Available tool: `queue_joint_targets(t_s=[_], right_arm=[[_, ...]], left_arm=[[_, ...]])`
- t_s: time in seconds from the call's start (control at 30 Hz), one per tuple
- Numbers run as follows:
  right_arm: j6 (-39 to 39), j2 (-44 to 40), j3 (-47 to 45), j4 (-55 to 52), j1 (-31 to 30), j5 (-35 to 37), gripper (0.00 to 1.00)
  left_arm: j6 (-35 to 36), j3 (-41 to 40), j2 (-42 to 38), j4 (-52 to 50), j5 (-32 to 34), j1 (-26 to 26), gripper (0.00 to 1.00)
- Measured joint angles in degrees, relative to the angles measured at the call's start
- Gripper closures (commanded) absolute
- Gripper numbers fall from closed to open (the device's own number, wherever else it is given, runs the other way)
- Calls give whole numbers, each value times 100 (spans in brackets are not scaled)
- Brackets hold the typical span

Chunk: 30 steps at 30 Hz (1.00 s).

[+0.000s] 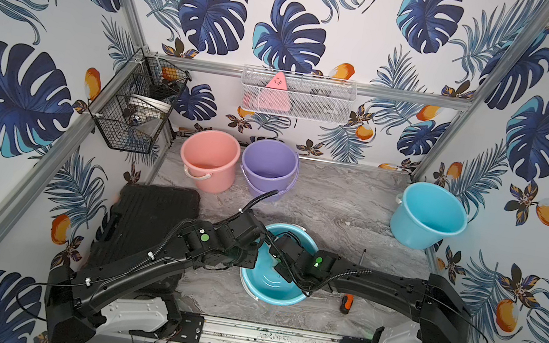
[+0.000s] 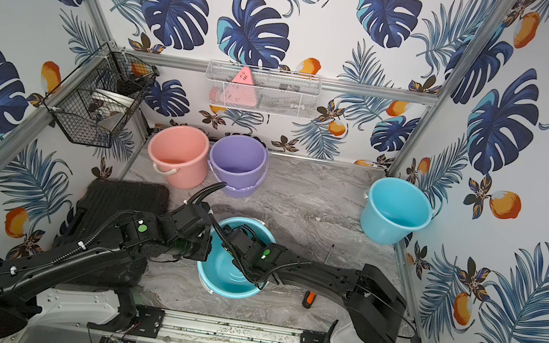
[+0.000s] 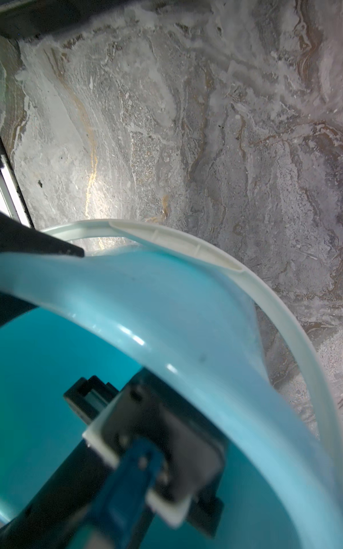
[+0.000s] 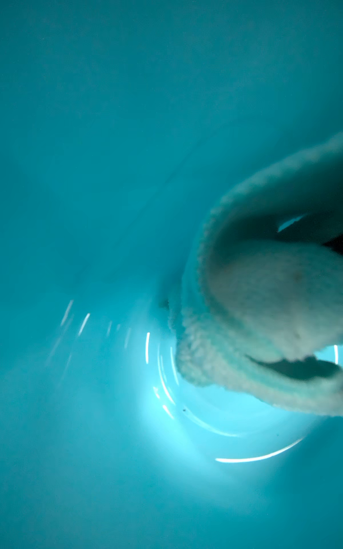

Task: Wipe the inside of the bucket with a cloth
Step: Wipe the dirt from the bucket.

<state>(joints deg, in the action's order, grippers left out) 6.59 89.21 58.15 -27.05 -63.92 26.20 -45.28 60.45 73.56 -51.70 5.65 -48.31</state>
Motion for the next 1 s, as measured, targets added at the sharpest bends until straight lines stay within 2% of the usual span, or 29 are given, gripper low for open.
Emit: queue_joint_targets(t_s=[0.1,0.2,0.5,0.6,0.77,0.87,1.0], right_arm=[[203,17,79,-483,-4,-68,100],[280,15,170,-929,24,-455,100],[-94,103,372,-1631,289,-2684,100],[-358,92,348,-1493,503,-3449,100],[-933,-87,-120,-636,776,-4634,100],[-1307,-245,-431,-66,807,-5090,100],[-1751,-636,-669,614,815,-5329,100]], left_arm=[[7,31,2,70,-35,-4,100],[17,35,4,94,-96,-4,100],[39,37,13,11,-166,-4,100],[37,17,13,-20,-186,-4,100],[37,-35,-13,-44,-179,-4,100],[35,-59,-31,-57,-175,-4,100],[15,-125,-55,-63,-129,-2,100]])
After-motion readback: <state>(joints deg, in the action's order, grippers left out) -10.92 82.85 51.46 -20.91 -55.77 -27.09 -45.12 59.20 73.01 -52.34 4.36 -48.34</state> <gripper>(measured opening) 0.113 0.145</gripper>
